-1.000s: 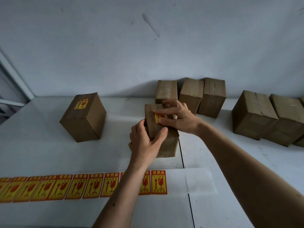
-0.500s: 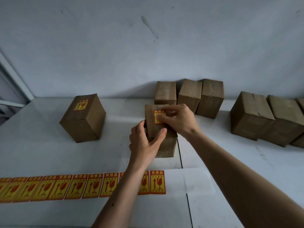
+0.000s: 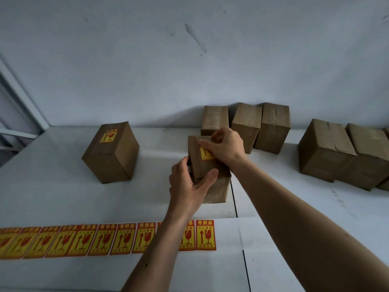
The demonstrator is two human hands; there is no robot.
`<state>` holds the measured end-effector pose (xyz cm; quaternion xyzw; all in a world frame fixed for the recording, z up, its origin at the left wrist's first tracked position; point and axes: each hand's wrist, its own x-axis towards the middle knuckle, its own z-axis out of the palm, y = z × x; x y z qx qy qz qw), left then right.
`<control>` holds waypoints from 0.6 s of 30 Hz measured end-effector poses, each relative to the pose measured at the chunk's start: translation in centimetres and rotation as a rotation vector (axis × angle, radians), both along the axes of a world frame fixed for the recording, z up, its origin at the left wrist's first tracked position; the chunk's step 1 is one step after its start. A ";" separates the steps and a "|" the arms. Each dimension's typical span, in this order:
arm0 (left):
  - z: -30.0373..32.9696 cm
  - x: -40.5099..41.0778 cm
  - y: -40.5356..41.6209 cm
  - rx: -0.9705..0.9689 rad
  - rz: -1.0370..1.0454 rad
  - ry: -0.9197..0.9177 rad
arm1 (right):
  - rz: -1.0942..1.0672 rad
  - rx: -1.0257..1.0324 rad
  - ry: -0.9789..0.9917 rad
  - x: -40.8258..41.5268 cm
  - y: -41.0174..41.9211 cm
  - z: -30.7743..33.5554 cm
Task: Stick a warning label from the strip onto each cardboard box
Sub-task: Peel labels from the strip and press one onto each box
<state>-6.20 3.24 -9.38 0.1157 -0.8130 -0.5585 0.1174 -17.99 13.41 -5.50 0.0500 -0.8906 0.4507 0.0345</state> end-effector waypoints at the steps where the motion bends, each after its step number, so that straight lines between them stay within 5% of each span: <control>1: 0.0 0.0 0.0 -0.004 -0.001 0.002 | -0.018 0.016 -0.004 -0.1 -0.3 0.2; 5: 0.0 0.1 -0.1 0.025 -0.010 -0.004 | -0.023 -0.083 -0.072 0.4 0.0 0.8; 11: 0.4 0.7 -0.2 -0.007 0.055 0.024 | 0.245 -0.487 -0.357 3.4 4.5 1.0; 18: 1.3 2.6 -1.7 -0.244 0.106 0.083 | 0.651 -0.322 -0.421 5.3 7.1 0.2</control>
